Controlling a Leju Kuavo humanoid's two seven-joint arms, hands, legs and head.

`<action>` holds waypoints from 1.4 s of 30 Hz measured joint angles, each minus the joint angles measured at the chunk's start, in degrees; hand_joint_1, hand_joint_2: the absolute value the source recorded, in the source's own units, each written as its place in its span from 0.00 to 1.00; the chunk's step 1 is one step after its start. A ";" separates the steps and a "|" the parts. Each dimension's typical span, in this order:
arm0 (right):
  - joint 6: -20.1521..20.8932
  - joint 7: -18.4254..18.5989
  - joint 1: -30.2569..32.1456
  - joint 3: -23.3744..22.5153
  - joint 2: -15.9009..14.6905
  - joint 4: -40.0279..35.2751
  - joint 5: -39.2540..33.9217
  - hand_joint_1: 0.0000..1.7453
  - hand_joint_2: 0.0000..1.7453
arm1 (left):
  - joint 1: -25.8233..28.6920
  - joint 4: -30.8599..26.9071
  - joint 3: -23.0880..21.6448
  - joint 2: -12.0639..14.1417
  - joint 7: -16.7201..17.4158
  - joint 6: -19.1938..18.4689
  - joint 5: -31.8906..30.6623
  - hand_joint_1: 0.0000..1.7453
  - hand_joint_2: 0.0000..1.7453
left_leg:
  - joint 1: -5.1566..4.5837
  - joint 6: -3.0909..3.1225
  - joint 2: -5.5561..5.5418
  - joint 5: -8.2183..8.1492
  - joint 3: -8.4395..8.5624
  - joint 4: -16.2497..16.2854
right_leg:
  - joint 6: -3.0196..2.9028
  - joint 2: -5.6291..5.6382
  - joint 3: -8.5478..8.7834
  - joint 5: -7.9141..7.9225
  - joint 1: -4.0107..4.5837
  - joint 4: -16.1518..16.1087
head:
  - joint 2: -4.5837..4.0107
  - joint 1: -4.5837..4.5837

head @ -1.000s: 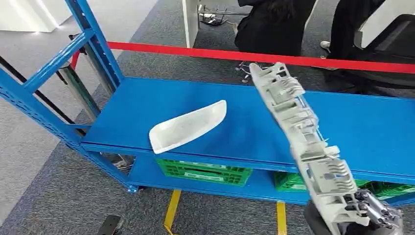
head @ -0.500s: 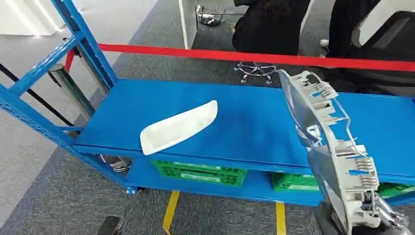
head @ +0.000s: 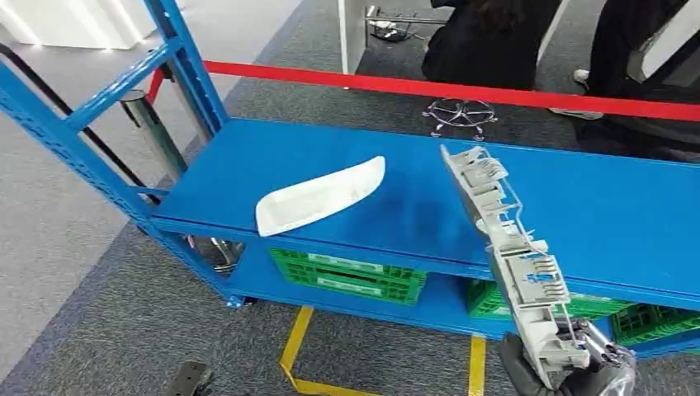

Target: Take the parts from the cabinet and place them on the table.

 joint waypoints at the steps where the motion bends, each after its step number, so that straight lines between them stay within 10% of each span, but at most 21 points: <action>1: 0.00 0.00 -0.14 0.15 0.04 0.28 0.00 1.00 1.00 | 0.17 0.00 0.07 0.07 -0.02 0.00 0.02 0.00 1.00 | -0.09 0.03 -0.65 0.48 -0.32 -0.06 | 0.27 -0.72 0.12 0.45 -0.04 -0.30 | 0.00 0.04; 2: 0.00 0.02 -0.14 0.17 0.04 0.48 0.00 1.00 1.00 | 0.34 0.00 0.09 0.04 -0.04 -0.02 0.07 0.00 1.00 | 0.14 0.27 -1.31 1.56 -0.59 -1.08 | 0.80 -1.28 0.15 0.95 0.17 -0.52 | 0.00 0.02; 3: 0.00 0.09 -0.25 0.17 0.04 0.76 -0.02 1.00 1.00 | 0.39 0.00 0.11 -0.05 -0.06 -0.04 0.07 0.00 1.00 | 0.58 0.22 -1.63 2.60 -0.94 -1.53 | 1.24 0.93 -0.39 -0.71 -0.07 -0.09 | 0.00 0.14; 5: -0.09 0.22 -0.30 0.17 0.04 1.18 0.04 1.00 1.00 | 0.25 0.00 0.26 0.04 -0.22 -0.02 0.33 0.00 1.00 | 0.76 0.80 -2.86 3.97 -2.70 -1.51 | 1.45 4.41 -2.21 -7.35 -0.18 5.42 | 0.00 0.26; 7: -0.20 0.61 -0.69 0.22 0.04 1.77 0.18 1.00 1.00 | 0.42 0.00 0.46 -0.09 -0.37 -0.02 0.39 0.00 1.00 | 0.68 0.84 -4.04 5.25 -4.35 -1.42 | 1.56 5.15 -3.44 -11.59 -0.11 12.87 | 0.00 0.15; 9: -0.44 0.85 -0.88 0.57 0.04 2.62 0.28 1.00 1.00 | 0.87 0.00 0.74 -0.09 -0.46 0.11 0.55 0.00 1.00 | 0.68 0.67 -5.25 6.43 -6.18 -1.02 | 1.43 5.29 -1.89 -9.37 -0.10 13.95 | 0.00 0.17; 11: -0.70 1.03 -1.08 0.83 0.04 3.08 0.33 1.00 1.00 | 1.31 0.00 1.05 -0.07 -0.50 0.24 0.61 0.00 1.00 | 0.73 0.31 -6.60 7.27 -7.77 -0.43 | 1.22 5.89 3.70 -5.24 -0.18 6.62 | 0.00 0.17; 13: -0.98 1.58 -1.63 1.36 0.02 3.58 0.31 1.00 1.00 | 1.50 0.00 1.40 -0.02 -0.76 0.26 1.12 0.00 1.00 | 0.61 -0.32 -7.77 8.16 -8.80 0.17 | 0.59 10.36 10.08 -6.86 -0.33 -2.57 | 0.00 0.15; 17: -1.29 1.77 -2.30 2.21 0.02 4.37 0.31 1.00 1.00 | 2.18 0.00 2.10 0.41 -1.07 0.13 1.20 0.00 1.00 | 0.87 -1.70 -10.33 10.42 -9.89 0.16 | -0.19 8.18 8.94 -6.21 -0.04 -3.46 | 0.00 0.10; 20: -1.53 1.84 -2.57 2.56 0.00 4.81 0.28 1.00 1.00 | 2.53 0.00 2.40 0.63 -1.16 0.13 1.27 0.00 1.00 | 1.14 -2.77 -5.38 3.02 -11.79 5.88 | -1.62 5.45 7.45 -4.79 -0.25 -3.61 | 0.00 -0.51; 22: -1.64 1.86 -2.60 2.64 0.00 5.14 0.28 1.00 1.00 | 2.41 0.00 2.47 0.63 -1.22 0.11 1.27 0.00 1.00 | 1.76 -3.47 -4.31 -2.58 -13.73 15.04 | -1.56 3.64 6.09 -3.78 -0.07 -3.46 | 0.00 -0.44; 24: -1.64 1.90 -2.71 2.89 0.00 5.53 0.28 1.00 1.00 | 2.50 0.00 2.51 0.57 -1.22 0.09 1.25 0.00 1.00 | 2.28 -3.98 -4.16 -1.48 -12.89 18.41 | -1.40 1.78 4.65 -2.86 -0.04 -3.05 | 0.00 -0.46; 27: -1.66 1.92 -2.91 2.95 0.00 5.73 0.28 1.00 1.00 | 2.50 0.00 2.56 0.59 -1.25 0.09 1.25 0.00 1.00 | 2.48 -3.92 -2.59 3.71 -4.18 7.48 | -0.86 -0.26 2.72 -1.67 -0.04 -2.19 | 0.00 -0.49; 29: -1.66 1.93 -2.83 2.93 0.00 5.73 0.28 1.00 1.00 | 2.29 0.00 2.58 0.70 -1.27 0.09 1.25 0.00 1.00 | 1.88 -3.30 0.17 1.49 1.17 -0.88 | -0.31 -1.26 2.26 -1.15 0.17 -1.95 | 0.00 -0.49; 33: -1.68 1.90 -3.24 3.08 0.00 5.79 0.31 1.00 1.00 | 2.56 0.00 2.78 0.79 -1.40 0.11 1.27 0.00 1.00 | 0.99 -1.71 -1.27 2.09 0.15 -2.13 | 1.00 -3.45 2.11 0.43 -0.39 -2.39 | 0.00 -0.40; 34: -1.68 1.90 -3.21 3.10 0.00 5.79 0.31 1.00 1.00 | 2.67 0.00 2.82 0.81 -1.40 0.11 1.27 0.00 1.00 | 1.30 -1.14 -1.85 3.19 -0.18 -2.92 | 1.47 -3.15 1.75 0.22 -0.49 -2.29 | 0.00 -0.42; 36: -1.70 1.88 -3.15 3.10 0.00 5.94 0.31 1.00 1.00 | 2.70 0.02 2.84 0.72 -1.40 0.11 1.25 0.00 1.00 | 1.29 -0.33 -2.70 4.48 -1.93 -2.78 | 1.64 3.60 0.06 -5.70 -0.75 1.64 | 0.00 -0.29; 39: 1.00 2.27 -4.40 3.45 -0.28 6.99 -1.70 1.00 1.00 | 2.56 0.02 3.47 0.72 -1.73 1.14 3.19 0.00 1.00 | 0.65 0.03 -4.62 6.64 -4.79 -2.42 | 1.41 5.39 -2.69 -12.57 -0.30 13.84 | 0.00 -0.18; 42: 2.25 1.90 -6.64 3.98 -0.68 9.31 -3.59 1.00 1.00 | 3.00 0.02 4.59 0.68 -2.10 1.33 3.91 0.00 1.00 | 0.39 -0.07 -6.63 8.52 -7.97 -1.65 | 0.44 5.69 2.27 -6.91 0.32 9.77 | 0.00 -0.20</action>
